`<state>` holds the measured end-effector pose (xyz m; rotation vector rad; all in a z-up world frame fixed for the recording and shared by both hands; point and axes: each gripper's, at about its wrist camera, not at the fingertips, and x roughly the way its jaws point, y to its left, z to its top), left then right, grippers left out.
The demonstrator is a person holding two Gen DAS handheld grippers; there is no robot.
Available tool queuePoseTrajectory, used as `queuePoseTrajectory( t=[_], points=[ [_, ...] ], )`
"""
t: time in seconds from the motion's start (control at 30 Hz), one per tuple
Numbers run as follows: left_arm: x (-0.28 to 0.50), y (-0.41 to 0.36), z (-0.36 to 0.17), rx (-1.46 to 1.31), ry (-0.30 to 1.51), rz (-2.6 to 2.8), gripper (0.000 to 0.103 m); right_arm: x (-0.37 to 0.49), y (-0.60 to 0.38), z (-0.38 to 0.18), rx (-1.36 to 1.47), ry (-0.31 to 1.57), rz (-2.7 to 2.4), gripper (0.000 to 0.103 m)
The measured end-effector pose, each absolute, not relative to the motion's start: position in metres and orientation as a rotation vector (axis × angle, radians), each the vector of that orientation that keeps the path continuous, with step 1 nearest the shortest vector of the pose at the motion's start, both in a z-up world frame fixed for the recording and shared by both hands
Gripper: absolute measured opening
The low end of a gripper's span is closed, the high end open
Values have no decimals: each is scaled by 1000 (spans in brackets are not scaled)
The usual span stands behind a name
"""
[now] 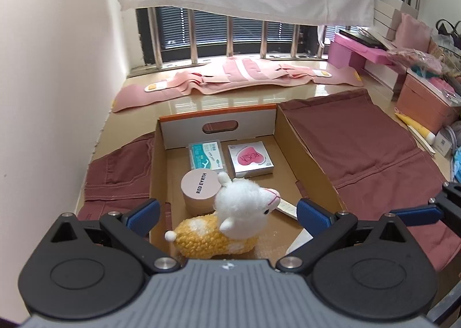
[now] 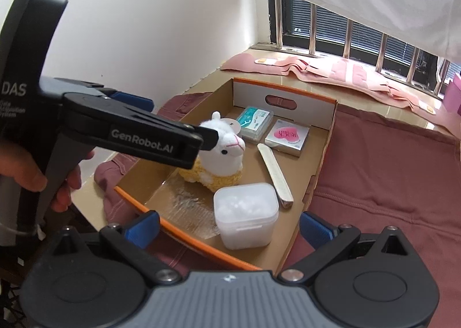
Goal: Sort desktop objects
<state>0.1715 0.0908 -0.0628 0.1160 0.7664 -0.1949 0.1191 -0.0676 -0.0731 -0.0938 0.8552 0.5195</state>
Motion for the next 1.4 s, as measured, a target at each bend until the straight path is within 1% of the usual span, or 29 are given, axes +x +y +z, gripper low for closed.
queuePoseTrajectory(
  t=[0.2, 0.47, 0.67, 0.93, 1.23, 1.4],
  points=[
    [151, 89, -55, 87, 761, -147, 103, 103, -75, -67, -76, 858, 523, 103],
    [121, 88, -44, -18, 747, -85, 103, 86, -86, -52, -93, 859, 525, 103],
    [101, 91, -31, -98, 754, -30, 103, 71, -81, -41, -147, 862, 541, 103],
    [82, 101, -16, -146, 728, 33, 103, 51, -76, -27, -127, 876, 528, 103],
    [74, 109, -13, -134, 782, 31, 103, 40, -80, -33, -97, 927, 439, 103],
    [69, 122, -6, -71, 792, -1, 103, 38, -72, -26, 5, 929, 328, 103]
  ],
)
